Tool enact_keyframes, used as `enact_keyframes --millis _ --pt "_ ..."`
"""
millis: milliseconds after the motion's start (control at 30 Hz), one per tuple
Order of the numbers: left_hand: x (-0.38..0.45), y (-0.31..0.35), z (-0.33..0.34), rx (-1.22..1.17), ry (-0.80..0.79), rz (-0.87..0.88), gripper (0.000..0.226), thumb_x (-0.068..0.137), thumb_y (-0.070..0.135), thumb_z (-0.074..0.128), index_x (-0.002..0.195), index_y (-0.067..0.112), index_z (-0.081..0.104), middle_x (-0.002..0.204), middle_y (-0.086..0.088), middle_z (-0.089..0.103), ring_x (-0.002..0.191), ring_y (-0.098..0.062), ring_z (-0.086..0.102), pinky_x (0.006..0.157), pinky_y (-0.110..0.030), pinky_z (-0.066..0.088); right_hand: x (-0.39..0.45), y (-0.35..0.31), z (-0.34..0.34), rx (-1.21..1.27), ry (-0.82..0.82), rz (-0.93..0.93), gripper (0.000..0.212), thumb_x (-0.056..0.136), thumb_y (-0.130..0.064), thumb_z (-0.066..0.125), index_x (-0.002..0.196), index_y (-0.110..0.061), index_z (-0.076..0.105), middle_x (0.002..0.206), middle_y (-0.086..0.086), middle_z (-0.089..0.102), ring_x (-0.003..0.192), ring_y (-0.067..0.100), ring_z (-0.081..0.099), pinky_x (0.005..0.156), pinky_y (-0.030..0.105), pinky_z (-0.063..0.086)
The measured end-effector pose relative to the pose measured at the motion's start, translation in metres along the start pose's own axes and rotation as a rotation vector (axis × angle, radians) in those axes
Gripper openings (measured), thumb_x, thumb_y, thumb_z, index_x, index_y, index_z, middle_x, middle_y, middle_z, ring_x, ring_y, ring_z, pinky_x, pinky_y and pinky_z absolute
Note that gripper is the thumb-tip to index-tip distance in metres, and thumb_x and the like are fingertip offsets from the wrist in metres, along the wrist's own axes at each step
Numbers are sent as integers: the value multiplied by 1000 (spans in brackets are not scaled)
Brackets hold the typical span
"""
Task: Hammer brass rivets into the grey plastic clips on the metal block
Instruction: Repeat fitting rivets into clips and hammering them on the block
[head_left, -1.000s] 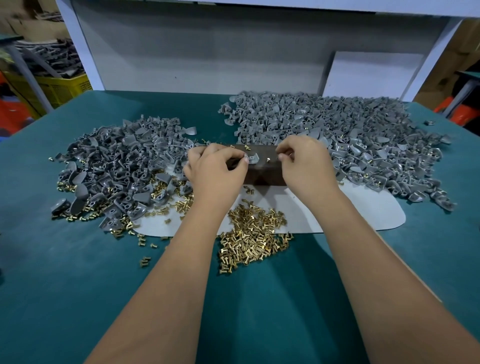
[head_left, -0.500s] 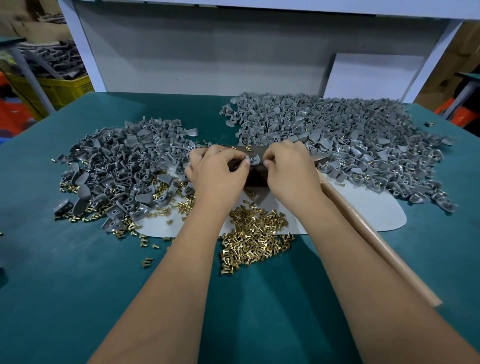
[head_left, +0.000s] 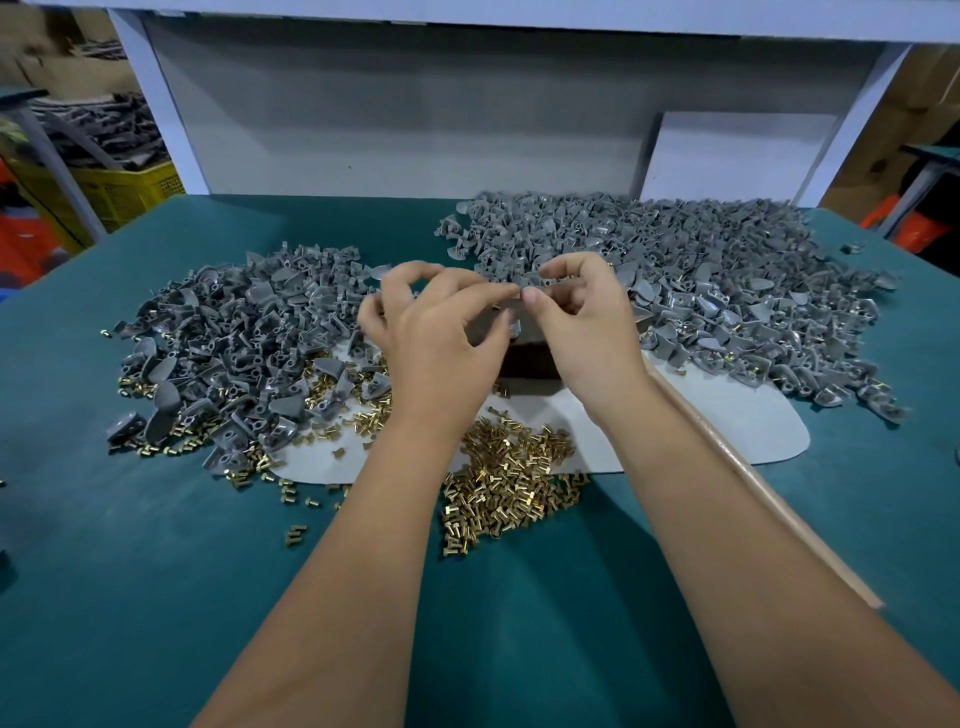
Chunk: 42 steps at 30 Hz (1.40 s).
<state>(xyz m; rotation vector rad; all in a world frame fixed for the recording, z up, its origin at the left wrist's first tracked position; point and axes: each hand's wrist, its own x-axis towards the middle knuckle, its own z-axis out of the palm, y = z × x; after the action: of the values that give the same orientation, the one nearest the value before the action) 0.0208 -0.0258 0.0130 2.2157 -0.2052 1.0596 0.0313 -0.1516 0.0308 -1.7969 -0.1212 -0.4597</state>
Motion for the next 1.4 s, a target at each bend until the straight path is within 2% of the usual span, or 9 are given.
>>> enact_keyframes --millis 67,100,233,367,600,800,1000,1200,1400 --pt "-1 3 -1 -60 16 32 12 86 31 72 96 30 77 99 16 71 113 -21 46 95 -43 25 0 0 -2 98 -13 41 22 86 -7 68 89 -21 52 75 1 60 72 17 60 76 43 56" --pt "-1 2 -2 -93 20 26 11 86 31 72 95 29 78 97 15 72 111 -21 47 95 -43 26 0 0 -3 121 -12 43 22 83 -6 72 86 -19 54 72 1 61 69 17 60 72 43 56" --pt "-1 1 -2 -162 0 -13 13 85 31 74 97 28 78 96 16 72 109 -14 43 96 -46 29 -2 0 -8 206 -54 31 14 78 -2 75 74 -14 68 63 1 66 57 8 59 54 18 47" --pt "-2 1 0 -158 -7 -11 13 84 32 75 96 30 78 94 18 71 108 -9 40 93 -36 22 -2 2 -6 225 -62 30 16 82 -1 71 77 -16 68 67 4 66 61 11 58 56 19 47" --pt "-1 -1 1 -227 -66 -81 10 83 29 75 93 27 78 89 25 63 111 -10 39 101 -43 26 -3 1 -6 260 -69 42 16 80 -8 75 73 -15 63 60 -2 65 55 9 55 51 18 45" --pt "-2 2 2 -190 -78 -138 6 89 31 70 87 30 75 86 23 62 110 -5 35 98 -37 19 -4 0 -3 223 -69 28 13 88 -13 67 77 -20 69 63 -6 67 60 4 58 57 18 49" --pt "-2 0 2 -195 -84 -186 11 93 29 63 88 26 73 88 20 62 111 -5 34 98 -33 17 -6 0 -3 159 -128 19 25 85 -2 67 79 -26 72 77 -6 71 78 8 64 77 30 56" --pt "-2 0 5 -177 -85 -183 15 95 31 60 91 28 74 90 21 63 108 -4 32 91 -26 14 -2 -1 -2 101 -82 -7 22 84 -4 68 77 -25 69 73 -9 68 73 4 62 71 24 55" --pt "2 -12 5 -125 -188 -377 23 87 22 59 99 37 71 104 24 54 122 -10 26 96 -31 11 4 5 -2 -112 -5 -3 22 85 -11 67 73 -29 65 76 -10 65 70 2 57 70 23 49"
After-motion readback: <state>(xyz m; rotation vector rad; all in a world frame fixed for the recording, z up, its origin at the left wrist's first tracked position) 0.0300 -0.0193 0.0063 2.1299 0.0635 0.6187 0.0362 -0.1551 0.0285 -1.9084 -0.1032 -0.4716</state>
